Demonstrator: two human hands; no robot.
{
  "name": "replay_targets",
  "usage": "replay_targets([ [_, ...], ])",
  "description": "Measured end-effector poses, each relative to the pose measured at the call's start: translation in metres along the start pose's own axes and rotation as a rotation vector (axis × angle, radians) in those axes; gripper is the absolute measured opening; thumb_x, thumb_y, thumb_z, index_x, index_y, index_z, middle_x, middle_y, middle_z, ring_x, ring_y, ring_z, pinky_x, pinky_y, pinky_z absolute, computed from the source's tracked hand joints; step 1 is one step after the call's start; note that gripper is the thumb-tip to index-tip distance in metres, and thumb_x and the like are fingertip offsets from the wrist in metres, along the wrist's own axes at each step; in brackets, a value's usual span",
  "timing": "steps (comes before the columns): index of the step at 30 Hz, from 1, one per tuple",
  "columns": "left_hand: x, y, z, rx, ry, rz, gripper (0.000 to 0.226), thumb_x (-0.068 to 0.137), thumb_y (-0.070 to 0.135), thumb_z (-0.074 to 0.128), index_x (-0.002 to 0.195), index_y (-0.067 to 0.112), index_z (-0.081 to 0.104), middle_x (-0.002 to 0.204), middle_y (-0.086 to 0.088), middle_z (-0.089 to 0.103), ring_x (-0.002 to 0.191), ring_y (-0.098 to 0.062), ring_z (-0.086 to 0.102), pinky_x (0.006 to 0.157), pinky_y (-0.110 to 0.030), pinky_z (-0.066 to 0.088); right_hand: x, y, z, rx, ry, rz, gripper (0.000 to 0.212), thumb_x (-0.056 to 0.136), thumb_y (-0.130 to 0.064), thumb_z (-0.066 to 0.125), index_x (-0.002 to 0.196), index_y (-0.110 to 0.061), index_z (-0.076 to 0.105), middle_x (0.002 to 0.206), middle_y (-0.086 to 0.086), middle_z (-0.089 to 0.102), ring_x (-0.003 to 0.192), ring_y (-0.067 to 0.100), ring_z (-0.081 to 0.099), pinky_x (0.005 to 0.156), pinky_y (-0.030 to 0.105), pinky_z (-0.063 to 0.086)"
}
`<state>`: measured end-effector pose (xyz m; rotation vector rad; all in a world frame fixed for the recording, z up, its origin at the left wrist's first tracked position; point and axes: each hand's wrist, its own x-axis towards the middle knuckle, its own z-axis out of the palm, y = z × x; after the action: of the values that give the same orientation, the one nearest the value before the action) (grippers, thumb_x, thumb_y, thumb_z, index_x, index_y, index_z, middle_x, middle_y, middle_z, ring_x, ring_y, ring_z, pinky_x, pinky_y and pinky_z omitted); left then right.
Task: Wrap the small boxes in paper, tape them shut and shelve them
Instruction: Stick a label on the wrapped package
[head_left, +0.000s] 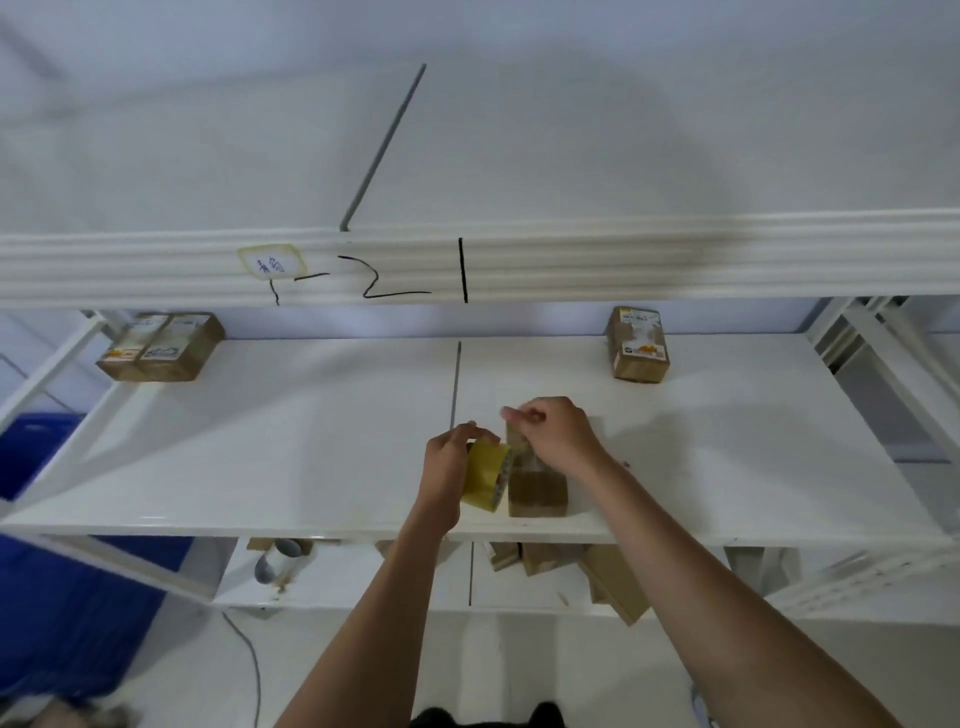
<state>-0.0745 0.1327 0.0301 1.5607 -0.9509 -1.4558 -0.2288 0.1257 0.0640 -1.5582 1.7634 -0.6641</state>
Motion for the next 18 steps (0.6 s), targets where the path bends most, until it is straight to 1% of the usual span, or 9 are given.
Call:
replay_targets([
  [1, -0.001, 0.0, -0.006, 0.006, 0.011, 0.007, 0.029, 0.1, 0.03, 0.048, 0.092, 0.019, 0.073, 0.109, -0.005, 0.067, 0.098, -0.03, 0.064, 0.082, -0.04, 0.055, -0.002, -0.014, 0.006, -0.013, -0.101, -0.013, 0.036, 0.093, -0.05, 0.064, 0.093, -0.016, 0.074, 0.089, -0.006, 0.07, 0.079, 0.008, 0.062, 0.073, 0.026, 0.047],
  [2, -0.003, 0.0, -0.013, 0.003, 0.027, 0.011, 0.028, 0.101, 0.031, 0.047, 0.098, 0.019, 0.073, 0.107, -0.009, 0.068, 0.097, -0.03, 0.064, 0.08, -0.039, 0.054, -0.003, -0.025, 0.012, -0.04, -0.149, -0.03, 0.034, 0.092, -0.048, 0.067, 0.098, -0.016, 0.077, 0.094, -0.006, 0.072, 0.083, 0.009, 0.064, 0.074, 0.025, 0.05],
  [4, -0.005, 0.0, -0.031, 0.004, 0.047, 0.015, 0.028, 0.101, 0.031, 0.047, 0.104, 0.018, 0.072, 0.106, -0.01, 0.069, 0.096, -0.028, 0.065, 0.077, -0.035, 0.053, -0.003, -0.039, 0.027, -0.073, -0.15, -0.056, 0.024, 0.092, -0.032, 0.07, 0.105, -0.014, 0.078, 0.102, -0.001, 0.075, 0.082, 0.009, 0.064, 0.071, 0.021, 0.05],
  [5, -0.006, -0.002, -0.042, 0.008, 0.046, 0.017, 0.028, 0.101, 0.031, 0.048, 0.104, 0.018, 0.073, 0.106, -0.009, 0.069, 0.096, -0.028, 0.065, 0.077, -0.035, 0.053, -0.003, -0.045, 0.036, -0.065, -0.136, -0.056, 0.019, 0.092, -0.025, 0.071, 0.104, -0.012, 0.078, 0.102, 0.001, 0.075, 0.079, 0.008, 0.063, 0.069, 0.019, 0.049],
  [7, -0.008, -0.004, -0.068, 0.016, 0.033, 0.017, 0.026, 0.098, 0.031, 0.052, 0.097, 0.019, 0.075, 0.104, -0.01, 0.071, 0.094, -0.028, 0.065, 0.079, -0.037, 0.053, -0.004, -0.057, 0.055, -0.049, -0.128, -0.043, 0.015, 0.091, -0.019, 0.072, 0.101, -0.011, 0.079, 0.098, 0.003, 0.075, 0.074, 0.007, 0.063, 0.069, 0.021, 0.052],
  [9, -0.012, -0.007, -0.097, 0.033, -0.004, 0.021, 0.023, 0.095, 0.031, 0.057, 0.092, 0.019, 0.076, 0.099, -0.012, 0.072, 0.09, -0.028, 0.066, 0.078, -0.036, 0.053, -0.006, -0.072, 0.077, -0.053, -0.135, -0.039, 0.011, 0.09, -0.016, 0.072, 0.096, -0.011, 0.08, 0.095, 0.002, 0.076, 0.077, 0.01, 0.065, 0.073, 0.024, 0.055],
  [13, -0.02, -0.017, -0.165, 0.064, -0.155, -0.026, 0.012, 0.09, 0.033, 0.069, 0.097, 0.026, 0.077, 0.103, -0.012, 0.073, 0.092, -0.027, 0.068, 0.075, -0.037, 0.054, -0.006, -0.105, 0.126, -0.096, -0.16, -0.066, 0.014, 0.09, -0.011, 0.07, 0.083, -0.015, 0.082, 0.089, -0.001, 0.076, 0.084, 0.011, 0.067, 0.072, 0.019, 0.049],
  [15, -0.021, -0.028, -0.201, 0.06, -0.189, -0.07, 0.016, 0.088, 0.024, 0.072, 0.103, 0.026, 0.076, 0.109, -0.014, 0.072, 0.099, -0.029, 0.068, 0.081, -0.039, 0.058, -0.008, -0.122, 0.152, -0.151, -0.216, -0.086, 0.016, 0.09, -0.009, 0.069, 0.082, -0.014, 0.082, 0.091, 0.0, 0.077, 0.087, 0.013, 0.068, 0.071, 0.019, 0.048],
  [18, -0.022, -0.042, -0.248, 0.062, -0.204, -0.092, 0.022, 0.087, 0.019, 0.074, 0.108, 0.025, 0.075, 0.111, -0.014, 0.072, 0.109, -0.035, 0.066, 0.092, -0.046, 0.056, -0.01, -0.142, 0.194, -0.195, -0.273, -0.094, 0.014, 0.091, -0.008, 0.068, 0.089, -0.01, 0.082, 0.095, 0.004, 0.077, 0.09, 0.017, 0.07, 0.074, 0.022, 0.051],
])
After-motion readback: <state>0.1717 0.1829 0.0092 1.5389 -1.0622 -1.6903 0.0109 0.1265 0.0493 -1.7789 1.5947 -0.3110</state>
